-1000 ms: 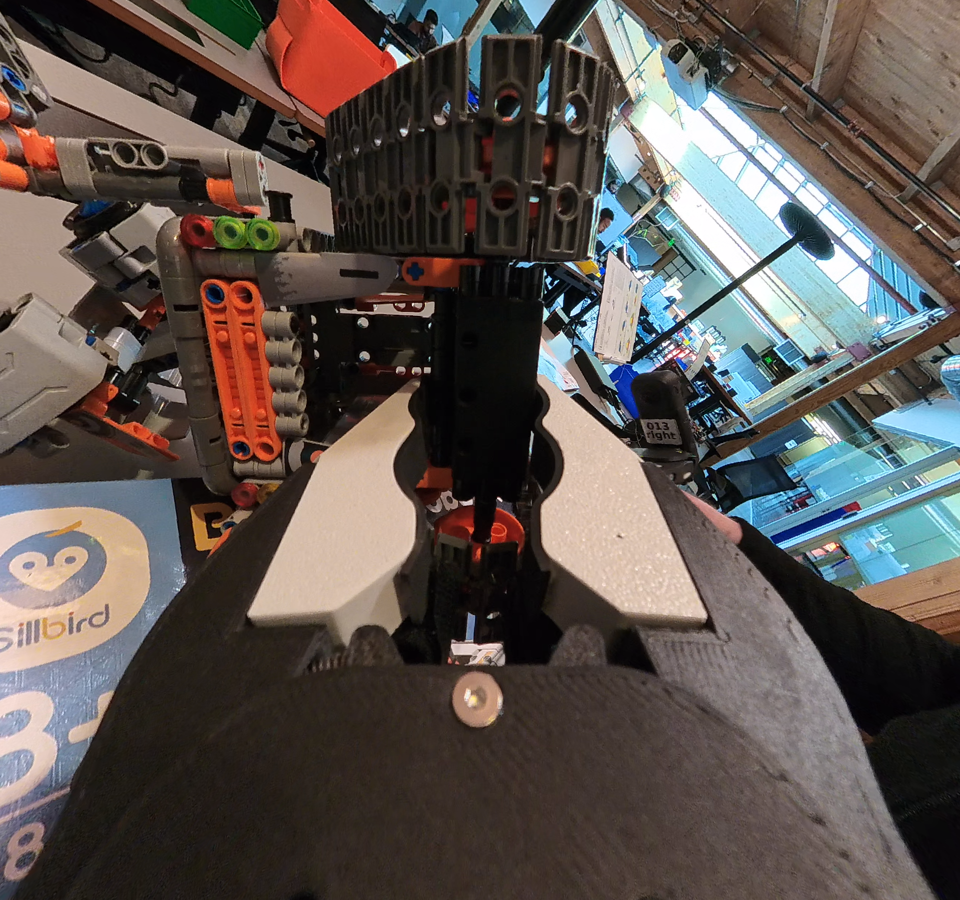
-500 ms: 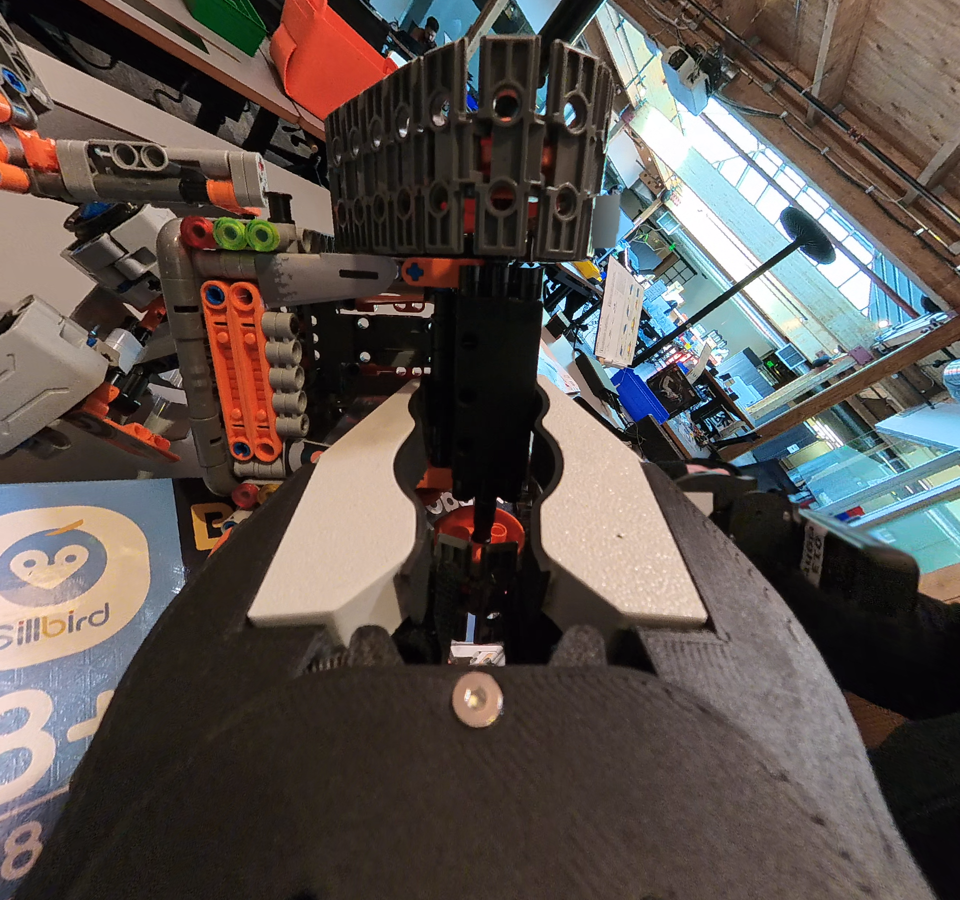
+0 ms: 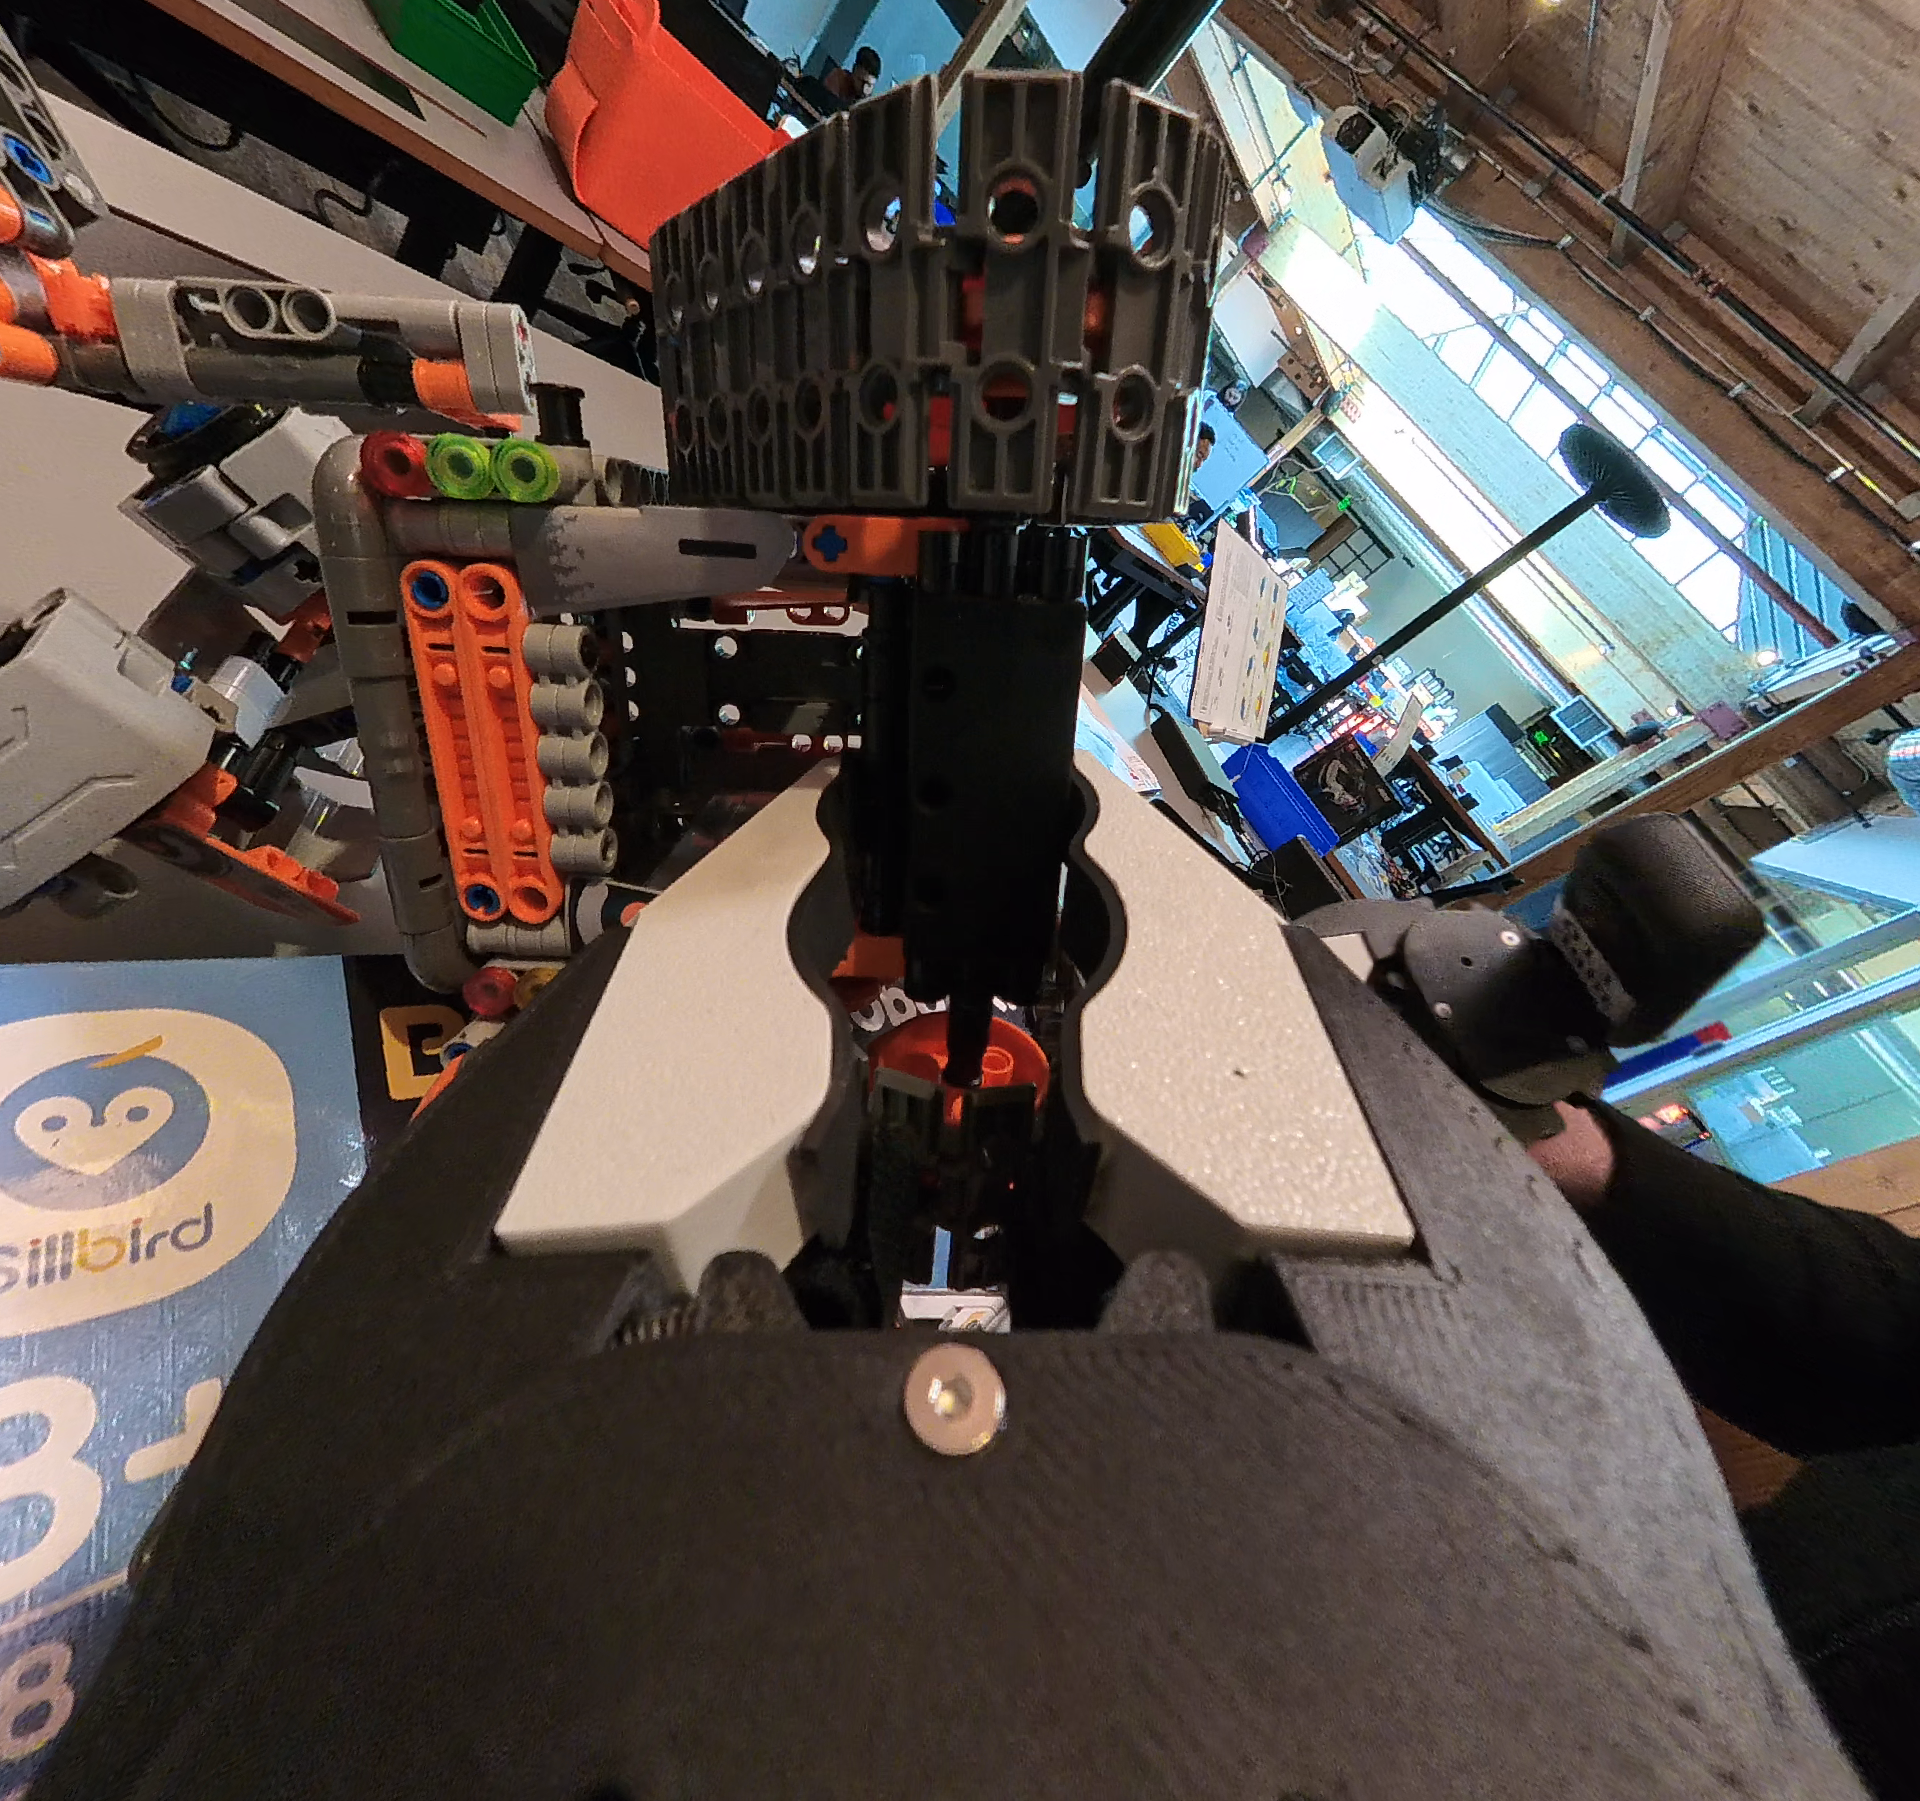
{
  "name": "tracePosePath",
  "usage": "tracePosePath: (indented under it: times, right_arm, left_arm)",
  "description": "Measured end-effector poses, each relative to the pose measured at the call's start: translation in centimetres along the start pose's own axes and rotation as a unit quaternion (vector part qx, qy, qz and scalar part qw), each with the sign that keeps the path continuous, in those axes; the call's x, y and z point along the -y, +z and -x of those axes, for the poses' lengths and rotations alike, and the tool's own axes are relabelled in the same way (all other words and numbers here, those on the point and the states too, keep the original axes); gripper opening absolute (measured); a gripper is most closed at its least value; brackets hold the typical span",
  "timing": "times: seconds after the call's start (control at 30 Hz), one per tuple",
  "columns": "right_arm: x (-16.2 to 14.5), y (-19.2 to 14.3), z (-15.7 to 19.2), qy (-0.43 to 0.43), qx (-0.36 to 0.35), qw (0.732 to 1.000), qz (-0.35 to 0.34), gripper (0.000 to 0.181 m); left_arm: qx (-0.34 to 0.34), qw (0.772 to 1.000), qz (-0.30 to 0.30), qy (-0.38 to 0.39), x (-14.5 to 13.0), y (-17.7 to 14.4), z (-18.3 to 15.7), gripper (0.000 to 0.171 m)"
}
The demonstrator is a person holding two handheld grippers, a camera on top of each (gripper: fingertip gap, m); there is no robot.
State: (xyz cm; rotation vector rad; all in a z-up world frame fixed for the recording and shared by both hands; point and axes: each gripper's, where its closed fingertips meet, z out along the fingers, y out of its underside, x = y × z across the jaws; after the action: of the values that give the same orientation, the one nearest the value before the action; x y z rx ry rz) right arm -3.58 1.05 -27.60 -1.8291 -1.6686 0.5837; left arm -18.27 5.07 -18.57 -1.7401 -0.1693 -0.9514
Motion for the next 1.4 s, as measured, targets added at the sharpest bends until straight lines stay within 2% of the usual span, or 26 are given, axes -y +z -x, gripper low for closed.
tracePosePath:
  times: [0.07, 0.17, 0.27, 0.33, 0.4, 0.47, 0.53, 0.6, 0.63, 0.73, 0.83, 0.9, 1.0, 1.13, 1.4]
  right_arm:
    - [0.0, 0.3, 0.1, 0.003, 0.013, 1.000, -0.004, 0.023]
    - [0.1, 0.4, 0.3, -0.033, 0.045, 0.998, -0.009, 0.022]
    - [0.0, 0.0, 1.6, -0.153, 0.111, 0.982, -0.013, 0.022]
    - [-0.1, -0.2, 1.7, -0.254, 0.141, 0.957, -0.013, 0.021]
    - [0.1, 0.0, 0.6, -0.328, 0.144, 0.934, -0.004, 0.022]
    - [0.6, 0.3, -1.5, -0.361, 0.123, 0.924, 0.021, 0.036]
    - [1.9, -0.4, -2.5, -0.316, 0.123, 0.941, 0.017, 0.043]
    - [2.6, -1.3, -2.4, -0.216, 0.133, 0.967, 0.010, 0.050]
    - [2.4, -1.3, -2.8, -0.167, 0.108, 0.980, 0.018, 0.051]
    - [1.3, -1.1, -2.9, -0.001, 0.035, 0.999, 0.014, 0.029]
    - [1.2, -0.7, -2.0, 0.105, -0.013, 0.994, -0.036, 0.027]
    - [0.8, -0.1, -1.3, 0.131, -0.031, 0.990, -0.040, 0.019]
    - [0.2, 0.8, -1.5, 0.144, -0.074, 0.986, -0.032, 0.015]
    - [0.5, 1.1, -1.9, 0.148, -0.098, 0.983, -0.047, 0.011]
    - [1.3, 0.7, -2.2, 0.123, -0.081, 0.987, -0.069, 0.008]
  left_arm:
    - [0.000, 1.000, 0.001, -0.001, 0.0, 0.0, 0.0, 0.035]
    - [0.000, 1.000, 0.001, 0.000, 0.0, -0.1, 0.0, 0.034]
    - [-0.002, 1.000, 0.002, 0.000, 0.0, -0.1, 0.0, 0.034]
    - [-0.002, 1.000, 0.003, 0.001, 0.0, -0.1, 0.0, 0.034]
    - [-0.003, 1.000, 0.005, 0.002, -0.1, -0.1, 0.0, 0.034]
    - [-0.002, 1.000, 0.007, 0.004, -0.1, -0.1, -0.1, 0.035]
    - [-0.001, 1.000, 0.007, 0.005, -0.1, -0.1, -0.1, 0.035]
    - [-0.003, 1.000, 0.006, 0.004, -0.1, -0.2, -0.1, 0.035]
    - [-0.003, 1.000, 0.006, 0.003, 0.0, -0.2, -0.1, 0.035]
    - [-0.007, 1.000, 0.005, 0.002, 0.0, -0.3, -0.1, 0.035]
    - [-0.009, 1.000, 0.004, -0.001, 0.0, -0.3, 0.0, 0.034]
    - [-0.011, 1.000, 0.007, -0.002, 0.0, -0.3, 0.0, 0.035]
    - [-0.012, 1.000, 0.011, -0.001, 0.0, -0.3, 0.0, 0.035]
    - [-0.016, 1.000, 0.015, 0.000, 0.0, -0.3, 0.0, 0.035]
    - [-0.023, 1.000, 0.017, -0.004, 0.1, -0.4, 0.1, 0.034]
